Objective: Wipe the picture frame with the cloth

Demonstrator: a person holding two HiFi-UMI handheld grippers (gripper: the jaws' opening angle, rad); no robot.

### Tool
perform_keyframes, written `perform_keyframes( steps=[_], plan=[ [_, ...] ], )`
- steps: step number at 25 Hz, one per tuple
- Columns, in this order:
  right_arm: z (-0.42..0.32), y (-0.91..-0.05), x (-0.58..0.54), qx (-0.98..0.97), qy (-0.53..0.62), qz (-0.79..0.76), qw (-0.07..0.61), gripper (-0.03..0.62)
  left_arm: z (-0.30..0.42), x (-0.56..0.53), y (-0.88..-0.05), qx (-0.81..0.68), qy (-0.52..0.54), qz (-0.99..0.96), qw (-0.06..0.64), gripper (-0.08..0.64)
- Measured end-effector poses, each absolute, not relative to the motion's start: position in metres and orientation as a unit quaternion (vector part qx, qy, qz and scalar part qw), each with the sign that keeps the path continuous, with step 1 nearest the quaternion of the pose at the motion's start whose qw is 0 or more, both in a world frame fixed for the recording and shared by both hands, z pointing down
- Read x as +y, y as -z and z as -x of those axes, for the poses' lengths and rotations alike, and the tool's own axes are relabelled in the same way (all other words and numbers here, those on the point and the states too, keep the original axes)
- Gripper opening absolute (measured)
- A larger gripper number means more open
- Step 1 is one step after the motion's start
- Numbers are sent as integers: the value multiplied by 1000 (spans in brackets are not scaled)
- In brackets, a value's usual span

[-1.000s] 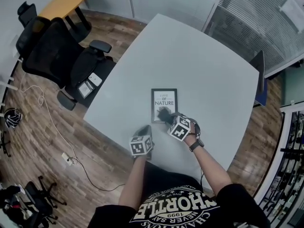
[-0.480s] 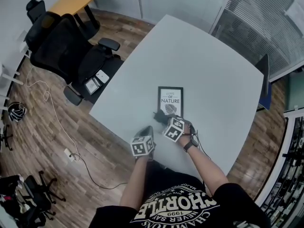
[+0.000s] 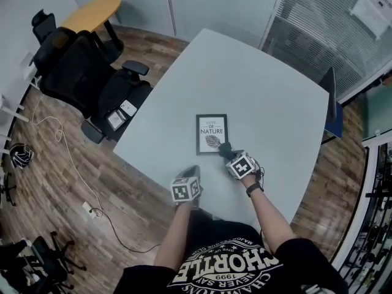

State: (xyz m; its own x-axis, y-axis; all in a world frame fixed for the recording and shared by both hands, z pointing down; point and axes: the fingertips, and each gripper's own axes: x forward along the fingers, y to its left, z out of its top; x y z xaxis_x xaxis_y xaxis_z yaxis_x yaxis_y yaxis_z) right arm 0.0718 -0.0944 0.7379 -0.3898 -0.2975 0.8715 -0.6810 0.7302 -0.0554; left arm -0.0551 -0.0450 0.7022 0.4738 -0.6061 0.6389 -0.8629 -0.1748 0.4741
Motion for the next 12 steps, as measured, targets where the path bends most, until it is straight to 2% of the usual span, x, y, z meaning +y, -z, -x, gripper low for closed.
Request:
perform_keyframes(
  steps=[6, 12],
  plan=[
    [-65, -679, -91, -842, -199, -357, 353, 75, 44, -51, -658, -487, -135, -776, 377, 5],
    [-72, -564, -86, -879, -105, -401, 234, 74, 28, -63, -564, -503, -112, -814, 267, 5]
  ],
)
